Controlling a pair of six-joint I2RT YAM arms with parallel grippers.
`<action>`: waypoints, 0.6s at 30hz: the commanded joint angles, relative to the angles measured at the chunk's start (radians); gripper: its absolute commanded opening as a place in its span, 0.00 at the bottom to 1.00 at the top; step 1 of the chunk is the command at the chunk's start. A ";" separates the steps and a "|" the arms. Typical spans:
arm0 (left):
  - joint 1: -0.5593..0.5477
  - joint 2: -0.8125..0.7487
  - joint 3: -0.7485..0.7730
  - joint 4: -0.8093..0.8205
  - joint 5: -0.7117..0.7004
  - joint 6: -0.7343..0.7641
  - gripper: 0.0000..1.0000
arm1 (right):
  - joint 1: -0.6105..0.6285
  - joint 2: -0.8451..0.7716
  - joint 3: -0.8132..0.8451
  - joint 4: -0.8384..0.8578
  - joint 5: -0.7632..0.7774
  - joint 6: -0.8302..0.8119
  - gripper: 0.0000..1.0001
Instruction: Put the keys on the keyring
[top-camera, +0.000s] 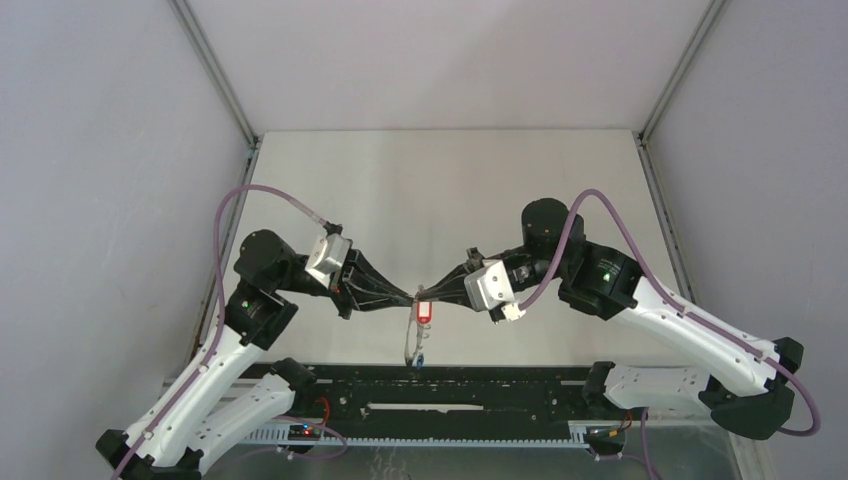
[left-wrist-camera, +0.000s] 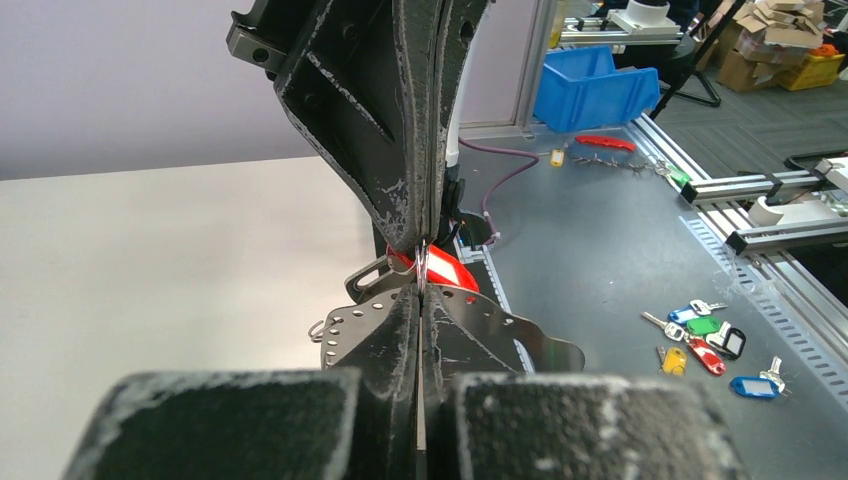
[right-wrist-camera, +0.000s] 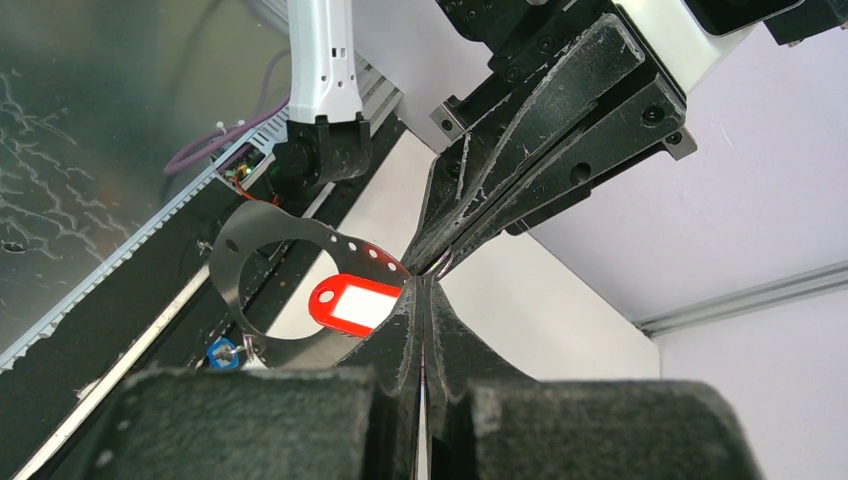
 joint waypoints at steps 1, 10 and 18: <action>-0.005 -0.013 0.015 0.014 -0.014 0.012 0.00 | 0.009 -0.026 0.040 -0.001 0.008 -0.014 0.00; -0.005 -0.015 0.017 0.010 -0.014 0.012 0.00 | 0.011 -0.033 0.041 0.008 0.001 -0.009 0.00; -0.006 -0.017 0.020 0.005 -0.016 0.016 0.00 | 0.012 -0.013 0.060 0.004 -0.008 -0.011 0.00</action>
